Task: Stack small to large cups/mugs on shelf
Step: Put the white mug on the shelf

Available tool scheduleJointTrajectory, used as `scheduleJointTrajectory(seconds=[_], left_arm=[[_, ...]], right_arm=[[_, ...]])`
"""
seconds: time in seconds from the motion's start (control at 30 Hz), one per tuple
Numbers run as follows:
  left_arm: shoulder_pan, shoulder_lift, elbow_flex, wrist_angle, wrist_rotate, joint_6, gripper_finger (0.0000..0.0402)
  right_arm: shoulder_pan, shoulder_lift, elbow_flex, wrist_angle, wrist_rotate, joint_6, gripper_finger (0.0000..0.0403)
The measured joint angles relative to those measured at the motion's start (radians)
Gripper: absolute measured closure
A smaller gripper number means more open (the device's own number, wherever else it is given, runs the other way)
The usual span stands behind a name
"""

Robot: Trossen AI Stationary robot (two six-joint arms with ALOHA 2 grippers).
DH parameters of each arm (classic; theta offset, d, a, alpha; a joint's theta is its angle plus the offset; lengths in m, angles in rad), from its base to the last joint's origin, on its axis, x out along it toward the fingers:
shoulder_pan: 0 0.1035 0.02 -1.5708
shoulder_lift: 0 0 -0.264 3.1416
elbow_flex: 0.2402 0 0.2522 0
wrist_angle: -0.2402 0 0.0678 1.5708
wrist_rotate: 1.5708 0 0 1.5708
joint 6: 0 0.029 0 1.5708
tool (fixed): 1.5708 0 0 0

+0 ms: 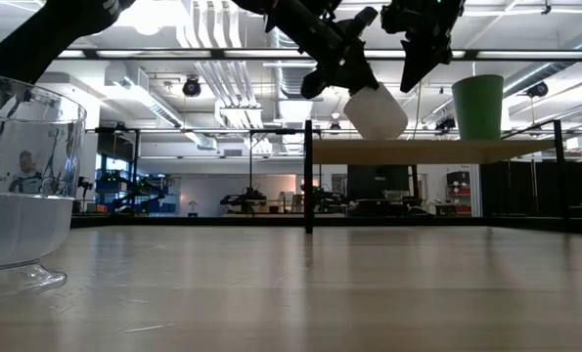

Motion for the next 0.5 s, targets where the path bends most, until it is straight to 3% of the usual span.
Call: scheduleJointTrajectory(seconds=[0.5], left_arm=[[-0.010, -0.002, -0.004, 0.031, 0.008, 0.045, 0.0355]], right_arm=[[0.000, -0.005, -0.036, 0.001, -0.079, 0.075, 0.0395]])
